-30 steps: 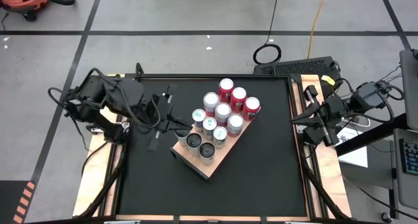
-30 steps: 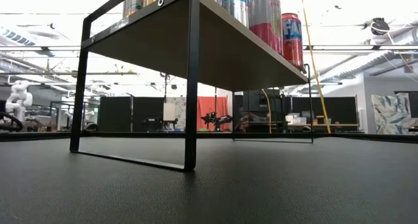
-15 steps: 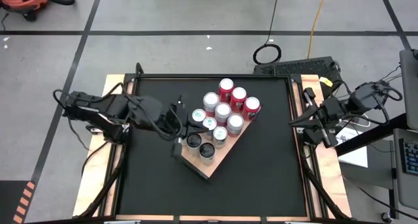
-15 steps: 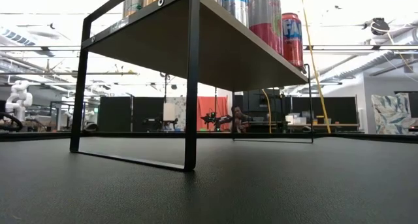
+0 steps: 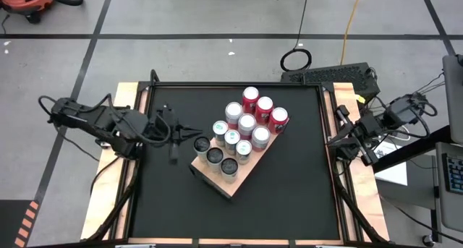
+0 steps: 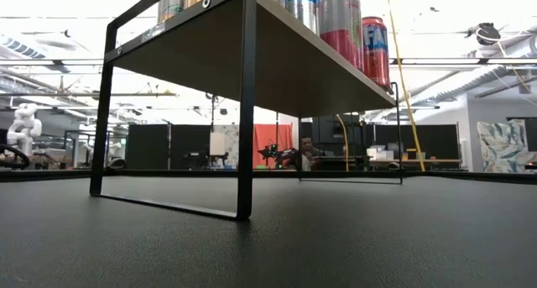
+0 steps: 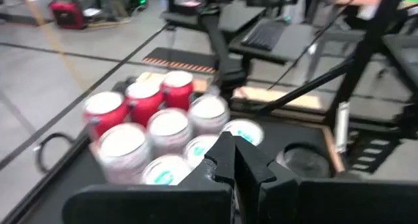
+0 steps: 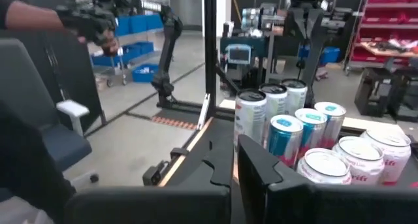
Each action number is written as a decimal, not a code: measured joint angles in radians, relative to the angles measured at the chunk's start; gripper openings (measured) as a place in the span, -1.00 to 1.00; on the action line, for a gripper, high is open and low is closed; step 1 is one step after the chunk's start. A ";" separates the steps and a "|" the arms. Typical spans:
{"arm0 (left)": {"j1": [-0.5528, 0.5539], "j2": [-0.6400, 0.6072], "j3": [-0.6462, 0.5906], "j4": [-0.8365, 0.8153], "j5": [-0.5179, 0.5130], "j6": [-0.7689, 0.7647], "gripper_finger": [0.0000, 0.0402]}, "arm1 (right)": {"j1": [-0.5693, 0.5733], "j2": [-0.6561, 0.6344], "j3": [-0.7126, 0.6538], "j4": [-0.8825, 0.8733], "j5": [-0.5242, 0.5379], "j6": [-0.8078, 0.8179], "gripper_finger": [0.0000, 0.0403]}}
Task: Place canned beverage on shelf
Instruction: Return to Home Position
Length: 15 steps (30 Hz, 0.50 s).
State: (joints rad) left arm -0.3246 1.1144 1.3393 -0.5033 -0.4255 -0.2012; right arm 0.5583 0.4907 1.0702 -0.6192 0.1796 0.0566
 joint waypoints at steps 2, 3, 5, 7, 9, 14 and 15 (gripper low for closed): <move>0.002 -0.015 -0.009 -0.021 -0.023 -0.011 -1.00 | 0.000 -0.032 -0.047 0.039 0.001 -0.006 -1.00; 0.002 -0.020 -0.009 -0.013 -0.027 -0.040 -1.00 | 0.000 -0.046 -0.068 0.054 0.002 -0.012 -1.00; 0.002 -0.029 -0.008 0.014 -0.030 -0.072 -1.00 | 0.000 -0.067 -0.111 0.080 0.001 -0.022 -1.00; 0.002 -0.036 -0.008 0.025 -0.027 -0.050 -1.00 | 0.000 -0.084 -0.148 0.091 0.003 -0.040 -1.00; -0.005 -0.045 -0.012 0.024 -0.020 -0.003 -1.00 | 0.000 -0.097 -0.177 0.097 0.007 -0.046 -1.00; -0.012 -0.146 -0.127 0.034 0.005 0.024 -1.00 | 0.000 -0.125 -0.237 0.096 0.034 -0.056 -1.00; -0.012 -0.176 -0.161 0.033 0.006 0.024 -1.00 | 0.000 -0.131 -0.251 0.096 0.058 -0.051 -1.00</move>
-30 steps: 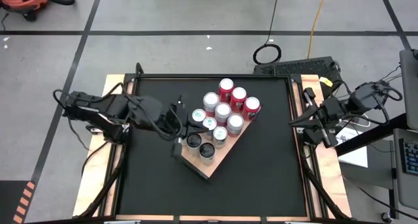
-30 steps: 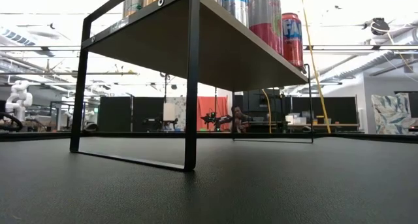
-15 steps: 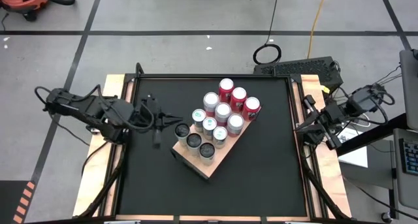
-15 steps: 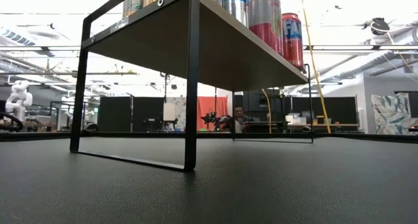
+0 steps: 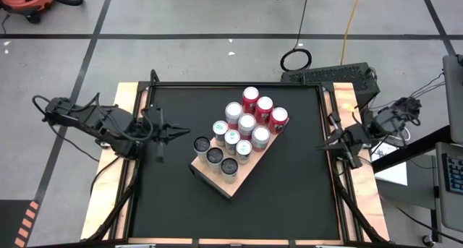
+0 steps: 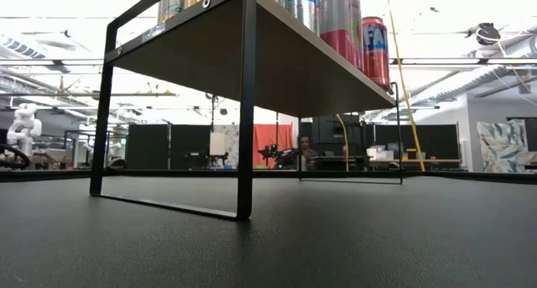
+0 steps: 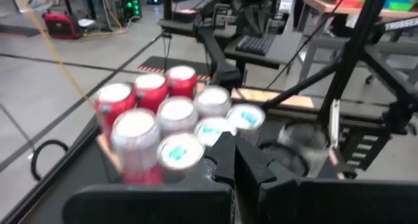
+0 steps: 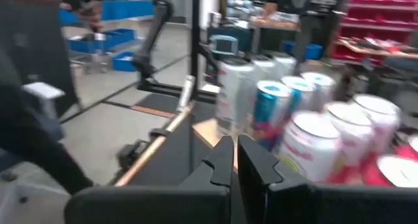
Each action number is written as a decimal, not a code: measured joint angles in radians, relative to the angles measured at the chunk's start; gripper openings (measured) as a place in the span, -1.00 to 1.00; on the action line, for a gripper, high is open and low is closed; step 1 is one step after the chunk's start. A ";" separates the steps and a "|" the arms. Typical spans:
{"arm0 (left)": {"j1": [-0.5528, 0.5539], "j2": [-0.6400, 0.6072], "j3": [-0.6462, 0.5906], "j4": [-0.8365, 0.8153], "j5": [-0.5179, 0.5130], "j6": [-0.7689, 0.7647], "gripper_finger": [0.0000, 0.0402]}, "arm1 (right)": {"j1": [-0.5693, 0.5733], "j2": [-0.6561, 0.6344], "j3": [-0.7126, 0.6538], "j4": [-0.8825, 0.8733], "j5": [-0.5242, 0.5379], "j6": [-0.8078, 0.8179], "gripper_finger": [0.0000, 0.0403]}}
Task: Place canned beverage on shelf
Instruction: Return to Home Position
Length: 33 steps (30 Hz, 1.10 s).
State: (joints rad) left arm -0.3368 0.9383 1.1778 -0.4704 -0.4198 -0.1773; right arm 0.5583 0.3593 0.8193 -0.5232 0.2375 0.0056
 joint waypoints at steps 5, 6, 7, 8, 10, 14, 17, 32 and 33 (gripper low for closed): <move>0.000 -0.193 -0.217 0.132 -0.001 0.009 -1.00 | 0.000 -0.018 -0.076 0.033 0.110 0.031 -1.00; 0.000 -0.234 -0.265 0.167 -0.001 0.017 -1.00 | 0.000 -0.020 -0.094 0.048 0.136 0.038 -1.00; 0.000 -0.275 -0.312 0.185 -0.002 0.021 -1.00 | 0.000 -0.022 -0.112 0.063 0.159 0.042 -1.00; 0.000 -0.315 -0.359 0.199 -0.001 0.020 -1.00 | 0.000 -0.022 -0.132 0.085 0.179 0.043 -1.00; 0.000 -0.390 -0.437 0.203 0.002 -0.005 -1.00 | 0.000 -0.022 -0.176 0.131 0.217 0.048 -1.00; 0.000 -0.510 -0.551 0.193 0.008 0.006 -1.00 | 0.000 -0.022 -0.280 0.212 0.284 0.113 -1.00; 0.000 -0.580 -0.626 0.192 0.005 0.055 -1.00 | 0.000 -0.019 -0.372 0.270 0.286 0.157 -1.00; -0.001 -0.792 -0.882 0.174 0.096 0.114 -1.00 | 0.000 -0.014 -0.659 0.624 0.233 0.153 -1.00; -0.001 -0.807 -0.894 0.181 0.108 0.126 -1.00 | 0.000 -0.014 -0.660 0.641 0.233 0.132 -1.00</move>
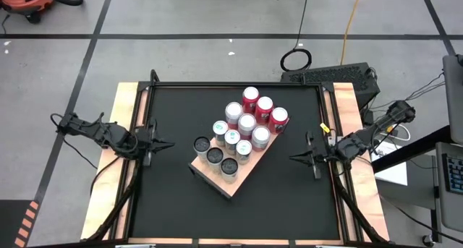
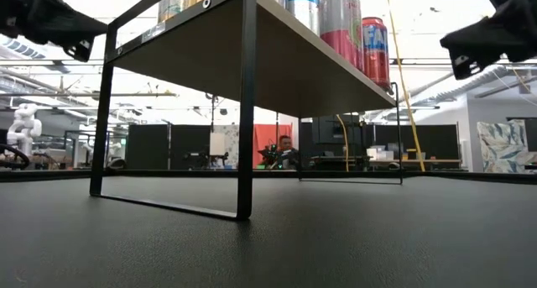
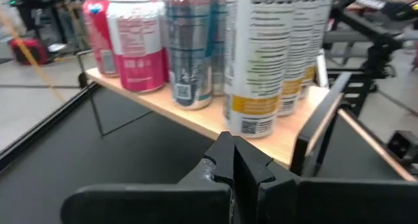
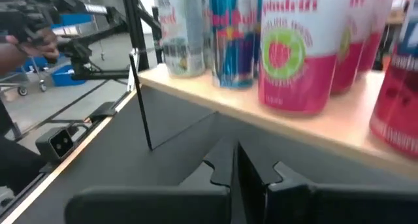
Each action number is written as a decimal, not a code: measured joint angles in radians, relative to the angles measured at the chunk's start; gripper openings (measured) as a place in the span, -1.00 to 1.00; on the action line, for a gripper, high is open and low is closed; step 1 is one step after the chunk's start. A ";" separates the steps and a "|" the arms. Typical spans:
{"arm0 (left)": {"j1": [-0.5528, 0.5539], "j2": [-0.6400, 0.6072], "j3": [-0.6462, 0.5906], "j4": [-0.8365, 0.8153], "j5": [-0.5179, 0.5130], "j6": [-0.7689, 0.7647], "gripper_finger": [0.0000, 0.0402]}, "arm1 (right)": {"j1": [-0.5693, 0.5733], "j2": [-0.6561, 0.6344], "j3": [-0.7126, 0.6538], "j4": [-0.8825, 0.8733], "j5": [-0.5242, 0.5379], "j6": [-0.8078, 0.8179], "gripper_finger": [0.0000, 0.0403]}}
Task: Place canned beverage on shelf
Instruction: Return to Home Position
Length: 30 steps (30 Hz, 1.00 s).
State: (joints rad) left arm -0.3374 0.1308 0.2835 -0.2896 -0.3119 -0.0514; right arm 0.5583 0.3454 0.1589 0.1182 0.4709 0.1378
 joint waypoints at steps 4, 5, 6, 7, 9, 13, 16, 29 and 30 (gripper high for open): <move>0.000 -0.073 -0.034 0.007 0.045 0.009 -1.00 | 0.000 0.000 0.000 0.089 -0.027 -0.056 -1.00; 0.000 -0.089 -0.038 0.007 0.052 0.009 -1.00 | 0.000 0.000 0.000 0.110 -0.032 -0.065 -1.00; 0.000 -0.107 -0.041 0.010 0.059 0.014 -1.00 | 0.000 -0.001 0.000 0.123 -0.043 -0.069 -1.00; 0.000 -0.123 -0.043 0.013 0.065 0.030 -1.00 | 0.000 -0.001 0.000 0.133 -0.054 -0.072 -1.00; 0.000 -0.130 -0.050 0.018 0.078 0.064 -1.00 | 0.000 0.000 0.000 0.146 -0.061 -0.071 -1.00; 0.000 -0.130 -0.073 0.060 0.078 0.088 -1.00 | 0.000 0.000 0.000 0.130 -0.064 -0.049 -1.00; 0.000 -0.130 -0.100 0.086 0.079 0.101 -1.00 | 0.000 0.000 0.000 0.124 -0.064 -0.056 -1.00; 0.000 -0.130 -0.168 0.203 0.071 0.148 -1.00 | 0.000 0.000 -0.046 0.135 -0.083 -0.072 -1.00; 0.001 -0.130 -0.180 0.227 0.070 0.158 -1.00 | 0.000 0.000 -0.061 0.153 -0.084 -0.072 -1.00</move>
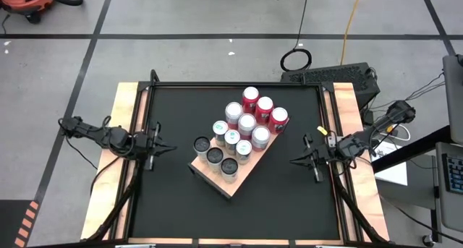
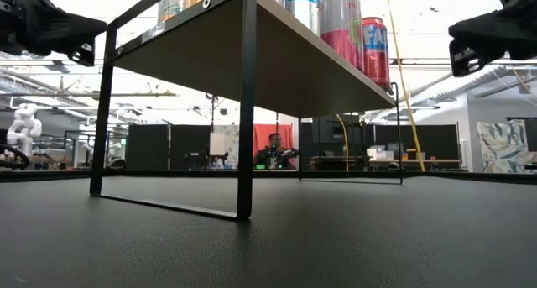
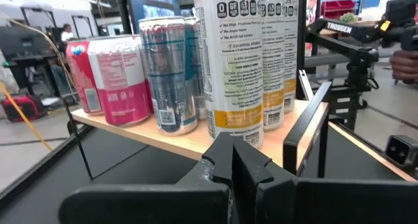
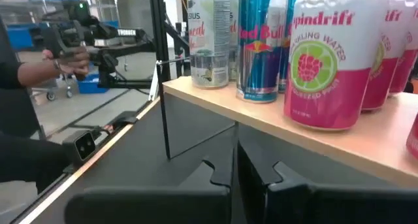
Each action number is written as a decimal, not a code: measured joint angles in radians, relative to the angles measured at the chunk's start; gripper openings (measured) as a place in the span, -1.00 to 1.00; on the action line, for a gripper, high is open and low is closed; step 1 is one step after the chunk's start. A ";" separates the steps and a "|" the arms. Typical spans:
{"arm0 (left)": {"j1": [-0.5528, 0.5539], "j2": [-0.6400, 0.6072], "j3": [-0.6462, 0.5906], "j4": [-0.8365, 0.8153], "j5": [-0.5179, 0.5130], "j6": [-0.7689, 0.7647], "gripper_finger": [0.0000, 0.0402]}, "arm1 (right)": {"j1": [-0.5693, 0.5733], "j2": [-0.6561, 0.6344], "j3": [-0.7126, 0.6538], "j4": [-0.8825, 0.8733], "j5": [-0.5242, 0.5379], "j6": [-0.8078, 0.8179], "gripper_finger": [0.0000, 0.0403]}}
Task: Place canned beverage on shelf
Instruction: Return to Home Position
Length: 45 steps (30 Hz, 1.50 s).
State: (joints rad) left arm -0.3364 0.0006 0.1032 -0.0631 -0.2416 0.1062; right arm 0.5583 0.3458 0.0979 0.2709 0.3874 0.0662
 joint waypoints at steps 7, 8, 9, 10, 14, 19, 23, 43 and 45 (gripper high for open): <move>0.000 0.000 -0.047 0.048 -0.047 0.015 -1.00 | 0.000 -0.002 -0.077 0.075 -0.043 0.005 -1.00; 0.000 0.000 -0.059 0.054 -0.049 0.012 -1.00 | 0.000 -0.001 -0.077 0.081 -0.050 0.002 -1.00; 0.001 0.000 -0.072 0.062 -0.048 0.009 -1.00 | 0.000 -0.001 -0.077 0.074 -0.051 -0.007 -1.00; 0.001 0.000 -0.080 0.080 -0.049 0.007 -1.00 | 0.000 -0.005 -0.077 0.077 -0.052 -0.021 -1.00; 0.001 0.000 -0.096 0.129 -0.032 0.006 -1.00 | 0.000 -0.017 -0.079 0.085 -0.053 -0.080 -1.00; 0.001 0.000 -0.096 0.125 -0.037 0.012 -1.00 | 0.000 -0.043 -0.079 0.038 -0.053 -0.123 -1.00; 0.001 0.000 -0.097 0.125 -0.036 0.012 -1.00 | 0.000 -0.094 -0.081 -0.031 -0.053 -0.123 -1.00; 0.001 0.004 -0.097 0.120 -0.031 0.007 -1.00 | -0.137 -0.343 -0.082 -0.184 -0.235 -0.178 -1.00; 0.001 0.004 -0.098 0.119 -0.031 0.007 -1.00 | -0.164 -0.344 -0.082 -0.197 -0.236 -0.161 -1.00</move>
State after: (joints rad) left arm -0.3351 0.0048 0.0055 0.0563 -0.2722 0.1135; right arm 0.3945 0.0021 0.0158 0.0735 0.1519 -0.0948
